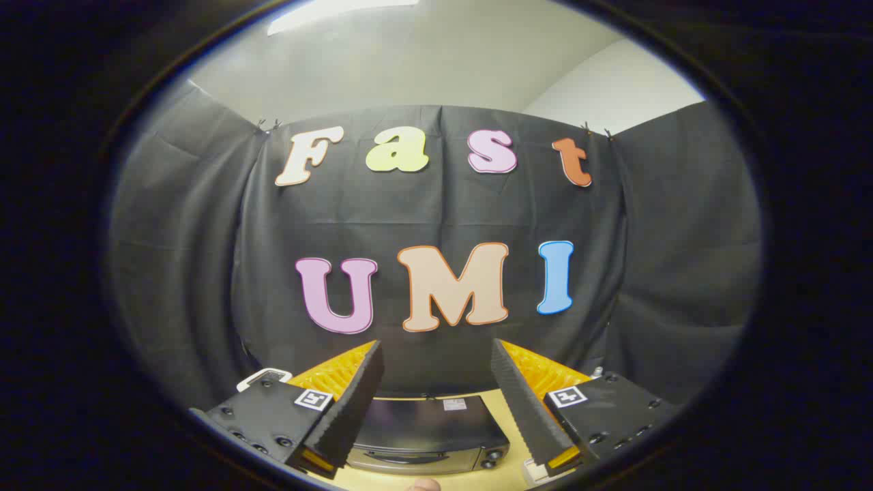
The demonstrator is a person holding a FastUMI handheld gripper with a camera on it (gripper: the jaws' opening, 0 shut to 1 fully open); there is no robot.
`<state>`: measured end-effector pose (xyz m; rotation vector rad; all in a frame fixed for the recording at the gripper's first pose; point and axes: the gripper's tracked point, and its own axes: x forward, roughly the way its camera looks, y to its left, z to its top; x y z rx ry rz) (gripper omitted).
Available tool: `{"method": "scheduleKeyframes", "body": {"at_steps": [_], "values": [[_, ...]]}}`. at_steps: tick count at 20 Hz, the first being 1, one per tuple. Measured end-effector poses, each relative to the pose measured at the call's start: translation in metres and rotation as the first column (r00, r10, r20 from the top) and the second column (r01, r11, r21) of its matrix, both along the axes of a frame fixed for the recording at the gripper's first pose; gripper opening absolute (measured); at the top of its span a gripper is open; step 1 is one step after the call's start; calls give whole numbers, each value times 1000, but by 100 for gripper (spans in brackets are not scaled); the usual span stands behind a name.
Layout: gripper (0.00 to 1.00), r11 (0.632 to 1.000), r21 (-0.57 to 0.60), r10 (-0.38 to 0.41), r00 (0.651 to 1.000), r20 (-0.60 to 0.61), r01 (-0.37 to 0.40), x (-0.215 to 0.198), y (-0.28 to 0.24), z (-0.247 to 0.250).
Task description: Open the toaster oven, put the food inside, and close the toaster oven door.
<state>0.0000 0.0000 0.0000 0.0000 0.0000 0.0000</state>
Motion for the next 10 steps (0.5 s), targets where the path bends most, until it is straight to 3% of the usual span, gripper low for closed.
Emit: {"method": "scheduleKeyframes", "body": {"at_steps": [10], "values": [[99, 998, 1, 57, 997, -51, -57, -8, 31, -25]]}}
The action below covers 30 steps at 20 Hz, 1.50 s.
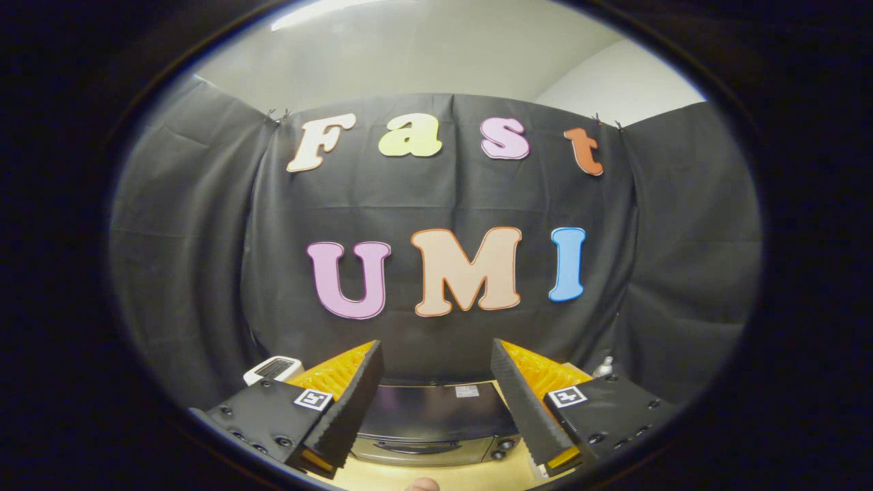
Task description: Open the toaster oven, put the food inside, and close the toaster oven door.
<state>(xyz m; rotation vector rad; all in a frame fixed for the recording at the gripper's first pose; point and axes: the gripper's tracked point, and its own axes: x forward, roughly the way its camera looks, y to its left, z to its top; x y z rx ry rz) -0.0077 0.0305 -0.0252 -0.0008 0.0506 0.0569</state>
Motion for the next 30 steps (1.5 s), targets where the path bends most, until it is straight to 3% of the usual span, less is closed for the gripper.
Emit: {"method": "scheduleKeyframes", "body": {"at_steps": [5, 16, 20, 30], "values": [[99, 999, -18, 34, 999, 7, -34, -2, 12, 1], [99, 997, 80, -16, 1000, -14, 17, 9, -11, -25], [99, 995, 98, 24, 996, -88, -15, 24, 3, -79], [99, 999, 52, 6, 963, -270, 9, 49, 16, -222]]}}
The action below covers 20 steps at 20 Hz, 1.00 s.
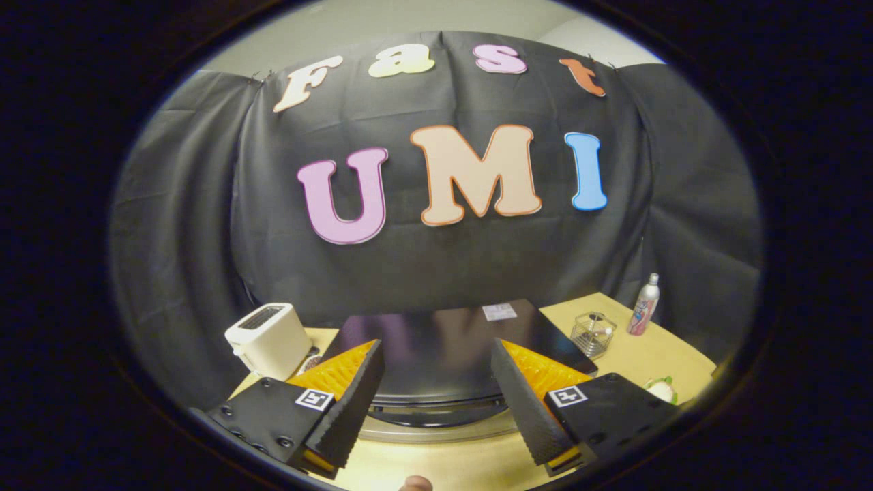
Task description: Open the toaster oven, put the food inside, and close the toaster oven door.
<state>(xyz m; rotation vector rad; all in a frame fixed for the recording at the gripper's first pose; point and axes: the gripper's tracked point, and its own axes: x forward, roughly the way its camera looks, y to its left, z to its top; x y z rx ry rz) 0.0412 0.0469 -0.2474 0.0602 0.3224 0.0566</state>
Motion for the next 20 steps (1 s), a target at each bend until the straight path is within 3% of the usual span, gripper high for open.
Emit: {"method": "scheduleKeyframes", "body": {"at_steps": [6, 8, 20], "values": [[99, 1000, 6, 2, 996, -86, -1, -3, 5, -58], [99, 999, -41, 18, 998, -57, -20, -8, 7, -57], [100, 997, -54, 53, 998, 33, -51, -41, 1, -60]]}}
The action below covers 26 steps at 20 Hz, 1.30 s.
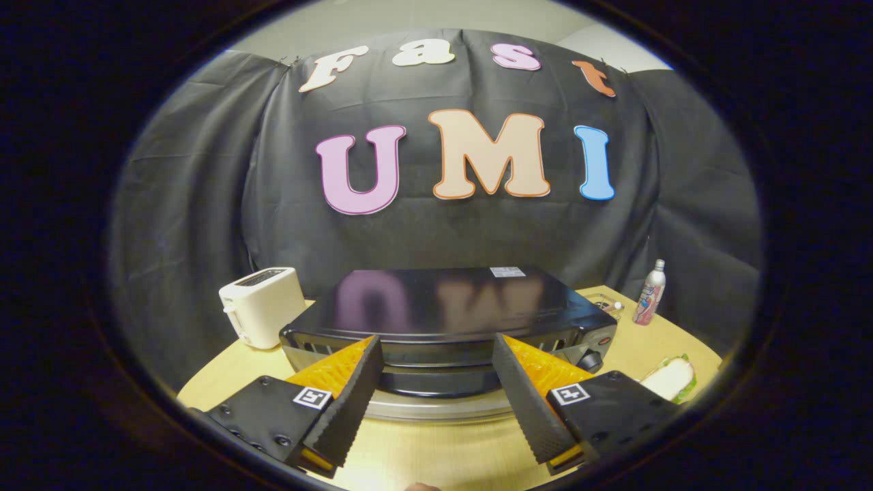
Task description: Open the toaster oven, put the food inside, and close the toaster oven door.
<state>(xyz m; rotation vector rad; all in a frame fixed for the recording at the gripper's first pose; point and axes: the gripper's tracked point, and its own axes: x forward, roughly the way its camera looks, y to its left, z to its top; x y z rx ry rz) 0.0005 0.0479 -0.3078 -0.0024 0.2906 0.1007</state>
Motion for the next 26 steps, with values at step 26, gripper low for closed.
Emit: {"method": "scheduleKeyframes", "body": {"at_steps": [26], "values": [[99, 985, -173, -49, 910, -412, -25, -118, -22, -141]]}}
